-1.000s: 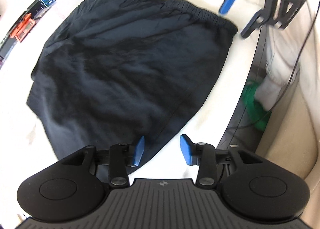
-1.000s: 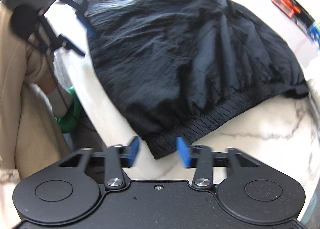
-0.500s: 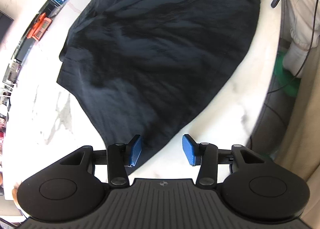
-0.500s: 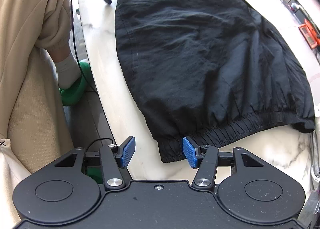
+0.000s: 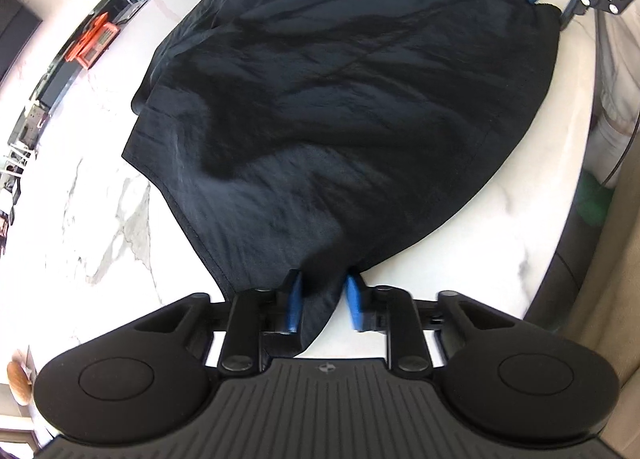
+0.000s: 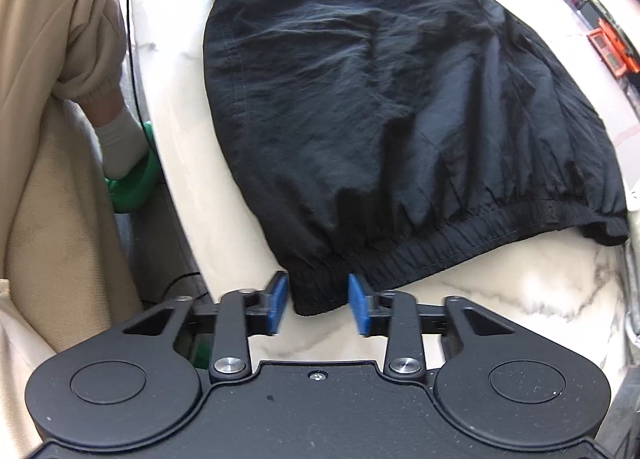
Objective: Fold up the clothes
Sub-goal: 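Close both tools on the leg cuffs of the pants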
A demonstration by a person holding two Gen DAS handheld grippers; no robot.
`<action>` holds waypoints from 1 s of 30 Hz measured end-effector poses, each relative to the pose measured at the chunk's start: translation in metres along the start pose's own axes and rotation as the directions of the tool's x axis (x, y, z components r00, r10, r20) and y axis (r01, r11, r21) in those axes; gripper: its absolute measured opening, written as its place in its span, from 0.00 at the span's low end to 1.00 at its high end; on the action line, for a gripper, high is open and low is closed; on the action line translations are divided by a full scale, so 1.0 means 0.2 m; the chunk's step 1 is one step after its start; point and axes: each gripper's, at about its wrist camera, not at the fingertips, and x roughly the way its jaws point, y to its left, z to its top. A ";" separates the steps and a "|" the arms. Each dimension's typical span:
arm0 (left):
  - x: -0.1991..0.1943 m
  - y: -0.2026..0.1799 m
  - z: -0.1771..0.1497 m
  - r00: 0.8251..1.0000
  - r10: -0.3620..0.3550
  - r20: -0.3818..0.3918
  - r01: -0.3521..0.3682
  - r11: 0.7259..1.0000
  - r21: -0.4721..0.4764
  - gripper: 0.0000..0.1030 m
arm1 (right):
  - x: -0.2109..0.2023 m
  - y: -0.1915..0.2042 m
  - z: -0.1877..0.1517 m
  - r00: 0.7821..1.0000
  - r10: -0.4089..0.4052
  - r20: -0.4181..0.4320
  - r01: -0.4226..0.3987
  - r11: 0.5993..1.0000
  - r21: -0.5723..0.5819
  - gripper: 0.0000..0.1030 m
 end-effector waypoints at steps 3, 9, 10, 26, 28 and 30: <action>0.01 -0.01 0.02 1.000 0.004 -0.016 -0.004 1.000 -0.006 0.09 | 0.00 0.03 0.00 1.000 -0.021 0.000 0.021 1.000 -0.017 0.22; -0.01 0.00 0.02 0.999 0.010 -0.038 -0.011 0.999 -0.033 0.06 | -0.04 0.07 -0.01 0.998 -0.064 0.028 0.065 0.998 -0.026 0.12; -0.02 0.01 0.02 0.999 0.014 -0.038 -0.016 0.999 -0.041 0.05 | -0.06 0.06 -0.01 0.996 -0.079 0.041 0.080 0.997 -0.022 0.11; -0.04 0.01 0.00 0.999 0.019 -0.049 -0.024 0.996 -0.090 0.04 | -0.01 0.22 0.04 0.978 -0.178 0.109 0.196 0.961 -0.196 0.37; -0.04 0.00 -0.01 0.999 0.022 -0.049 -0.026 0.995 -0.095 0.04 | 0.00 0.23 0.04 0.973 -0.206 0.103 0.224 0.949 -0.222 0.36; -0.03 0.01 -0.01 0.999 0.025 -0.046 -0.030 0.994 -0.109 0.04 | 0.01 0.23 0.05 0.969 -0.225 0.098 0.242 0.944 -0.226 0.34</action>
